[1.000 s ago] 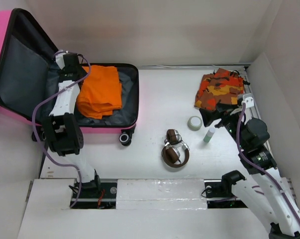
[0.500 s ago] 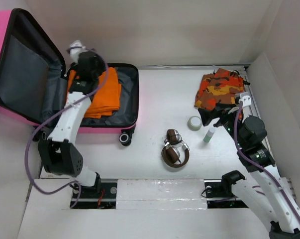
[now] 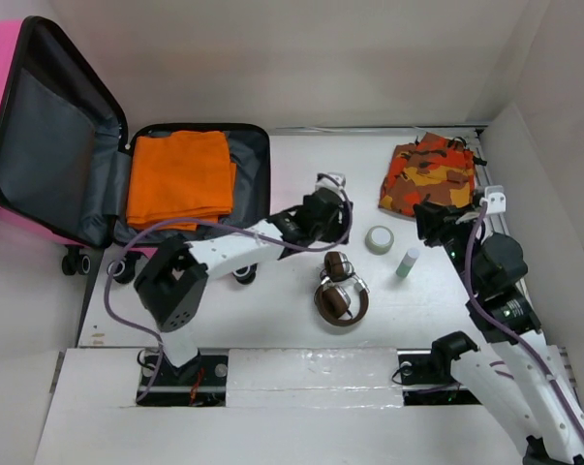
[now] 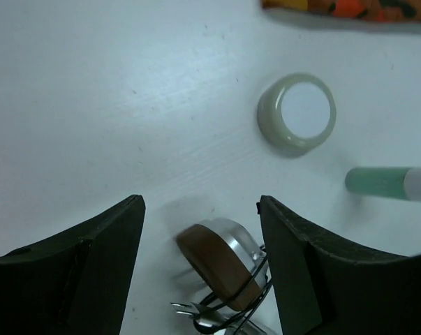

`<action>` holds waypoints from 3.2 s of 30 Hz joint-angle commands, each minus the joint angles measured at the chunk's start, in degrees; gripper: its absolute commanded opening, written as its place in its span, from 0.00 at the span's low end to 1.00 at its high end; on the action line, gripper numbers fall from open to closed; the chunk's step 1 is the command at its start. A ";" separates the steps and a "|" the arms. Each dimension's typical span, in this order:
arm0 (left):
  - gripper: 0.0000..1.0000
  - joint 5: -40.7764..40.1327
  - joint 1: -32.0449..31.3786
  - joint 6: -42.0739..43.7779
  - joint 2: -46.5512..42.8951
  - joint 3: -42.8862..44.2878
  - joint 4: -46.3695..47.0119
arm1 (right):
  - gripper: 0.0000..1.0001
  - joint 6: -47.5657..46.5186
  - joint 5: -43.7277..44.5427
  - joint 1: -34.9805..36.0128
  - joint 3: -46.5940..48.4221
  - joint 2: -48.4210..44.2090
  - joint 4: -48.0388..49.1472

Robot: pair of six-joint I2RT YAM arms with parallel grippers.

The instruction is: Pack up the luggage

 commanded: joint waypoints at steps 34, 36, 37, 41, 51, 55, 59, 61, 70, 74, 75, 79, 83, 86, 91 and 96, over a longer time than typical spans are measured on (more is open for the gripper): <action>0.60 -7.41 -17.07 -2.04 2.19 -6.86 -13.00 | 0.76 0.08 -4.58 0.60 0.93 5.29 0.98; 0.58 -5.31 -16.54 -0.99 2.89 -6.86 -11.77 | 0.77 -0.45 -4.58 0.60 0.93 5.29 0.98; 0.58 -3.99 -16.54 -0.98 2.90 -8.25 -10.89 | 0.77 -0.45 -4.58 0.60 0.93 5.29 0.98; 0.60 1.64 -15.22 -1.77 2.90 -10.28 -7.02 | 0.77 -0.45 -5.72 0.60 0.93 5.82 1.51; 0.21 3.05 -15.22 -2.39 3.87 -11.60 -6.84 | 0.77 -0.45 -6.25 0.60 0.93 6.35 2.04; 0.00 3.05 -15.22 -2.39 1.50 -13.27 -6.22 | 0.77 -0.45 -6.78 0.60 0.93 6.35 2.04; 0.00 1.83 -15.22 -3.53 -0.43 -14.59 -6.22 | 0.77 -0.45 -6.78 0.60 0.93 6.35 2.04; 0.00 -0.01 -15.22 -3.53 -1.66 -14.59 -7.01 | 0.77 -0.45 -6.78 0.60 0.93 6.35 2.04; 0.00 -10.21 -10.31 -3.53 -13.07 -13.54 -11.23 | 0.77 -0.45 -7.30 0.60 0.93 6.35 2.04; 0.00 -10.22 -7.58 -2.13 -17.22 -13.54 -10.45 | 0.77 -0.45 -7.30 0.60 0.93 6.35 2.56; 0.00 -10.22 -6.88 -2.13 -17.92 -13.02 -9.92 | 0.77 -0.45 -7.30 0.60 0.93 6.35 2.56; 0.00 -13.64 -3.45 0.15 -18.63 -7.85 -9.30 | 0.77 -0.45 -7.30 0.60 0.93 6.35 2.56; 0.00 -10.33 4.18 1.92 -17.58 -1.70 -5.45 | 0.77 -0.45 -7.83 0.60 0.93 6.96 3.09; 0.00 -10.91 6.04 4.98 -16.19 5.58 -6.12 | 0.77 -0.45 -7.83 0.60 0.93 6.96 3.09; 0.00 -11.98 13.94 6.14 -14.41 17.47 -7.89 | 0.77 -0.45 -8.88 0.60 0.93 6.96 3.09; 0.00 -12.59 24.93 3.24 -13.80 20.56 -9.12 | 0.77 -0.45 -8.89 0.60 0.93 5.74 3.09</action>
